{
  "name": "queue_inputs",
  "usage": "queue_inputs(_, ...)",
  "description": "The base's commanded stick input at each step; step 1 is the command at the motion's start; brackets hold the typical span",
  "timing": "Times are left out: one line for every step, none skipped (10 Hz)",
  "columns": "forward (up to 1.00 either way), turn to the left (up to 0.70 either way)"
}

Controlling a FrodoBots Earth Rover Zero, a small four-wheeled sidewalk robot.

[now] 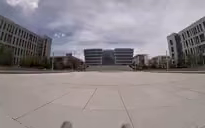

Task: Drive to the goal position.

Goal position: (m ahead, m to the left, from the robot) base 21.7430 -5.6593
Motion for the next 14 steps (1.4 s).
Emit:
queue_inputs(0.7, 0.0)
queue_inputs(0.7, 0.0)
queue_inputs(0.7, 0.0)
queue_inputs(0.7, 0.0)
queue_inputs(0.7, 0.0)
queue_inputs(0.7, 0.0)
queue_inputs(0.7, 0.0)
queue_inputs(0.7, 0.0)
queue_inputs(0.7, 0.0)
queue_inputs(0.7, 0.0)
queue_inputs(0.7, 0.0)
queue_inputs(0.7, 0.0)
queue_inputs(0.7, 0.0)
queue_inputs(0.7, 0.0)
